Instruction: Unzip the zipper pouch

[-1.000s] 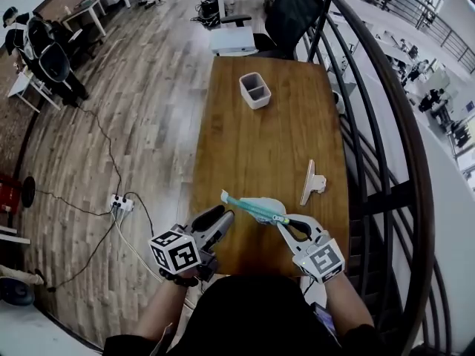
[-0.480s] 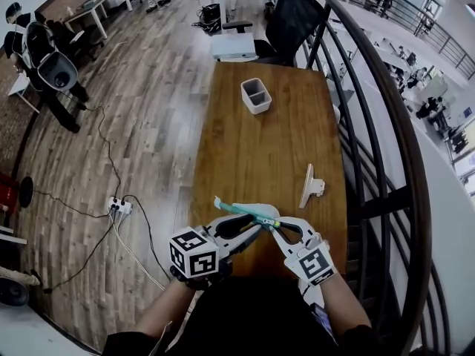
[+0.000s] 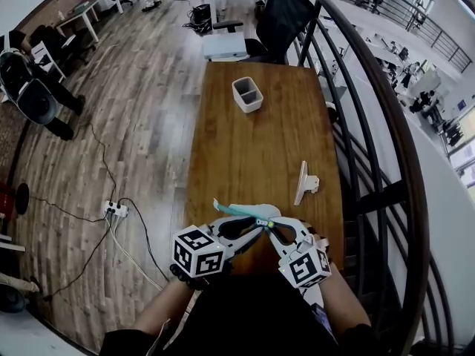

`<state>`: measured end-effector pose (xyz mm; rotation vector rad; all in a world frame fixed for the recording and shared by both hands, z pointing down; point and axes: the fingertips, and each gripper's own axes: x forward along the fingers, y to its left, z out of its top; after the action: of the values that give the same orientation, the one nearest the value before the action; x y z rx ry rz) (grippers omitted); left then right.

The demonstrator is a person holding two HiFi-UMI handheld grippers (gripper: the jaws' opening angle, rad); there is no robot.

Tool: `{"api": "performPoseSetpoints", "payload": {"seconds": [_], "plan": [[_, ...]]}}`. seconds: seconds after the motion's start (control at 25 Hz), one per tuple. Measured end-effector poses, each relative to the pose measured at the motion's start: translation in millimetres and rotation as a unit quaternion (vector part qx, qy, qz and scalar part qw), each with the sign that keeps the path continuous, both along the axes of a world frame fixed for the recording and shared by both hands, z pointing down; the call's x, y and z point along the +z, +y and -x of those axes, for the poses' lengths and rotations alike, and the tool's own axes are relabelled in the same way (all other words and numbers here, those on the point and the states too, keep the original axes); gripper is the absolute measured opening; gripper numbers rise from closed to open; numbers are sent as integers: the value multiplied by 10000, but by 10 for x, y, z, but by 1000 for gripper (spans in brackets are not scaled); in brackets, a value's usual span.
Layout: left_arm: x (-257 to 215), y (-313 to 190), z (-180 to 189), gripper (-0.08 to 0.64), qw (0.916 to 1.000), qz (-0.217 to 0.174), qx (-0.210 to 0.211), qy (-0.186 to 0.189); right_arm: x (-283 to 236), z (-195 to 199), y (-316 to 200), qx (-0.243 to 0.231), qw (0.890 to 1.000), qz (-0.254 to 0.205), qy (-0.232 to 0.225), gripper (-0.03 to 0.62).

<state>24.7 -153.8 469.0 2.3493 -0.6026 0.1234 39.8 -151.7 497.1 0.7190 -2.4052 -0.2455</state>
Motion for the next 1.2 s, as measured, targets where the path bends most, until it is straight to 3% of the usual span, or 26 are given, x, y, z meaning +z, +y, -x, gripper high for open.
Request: {"api": "performPoseSetpoints", "payload": {"seconds": [0.16,0.72,1.2], "plan": [[71,9,-66,111,9987,-130,176,-459,41,-30,4,-28,9997,-52,221,8],[-41,-8,-156,44,9984,407,377,90,91,-33,46,-238,9981,-133,555,8],[9,-121,-116,21,9988,414,269,-47,39,-68,15,-11,9993,317,-203,6]]}}
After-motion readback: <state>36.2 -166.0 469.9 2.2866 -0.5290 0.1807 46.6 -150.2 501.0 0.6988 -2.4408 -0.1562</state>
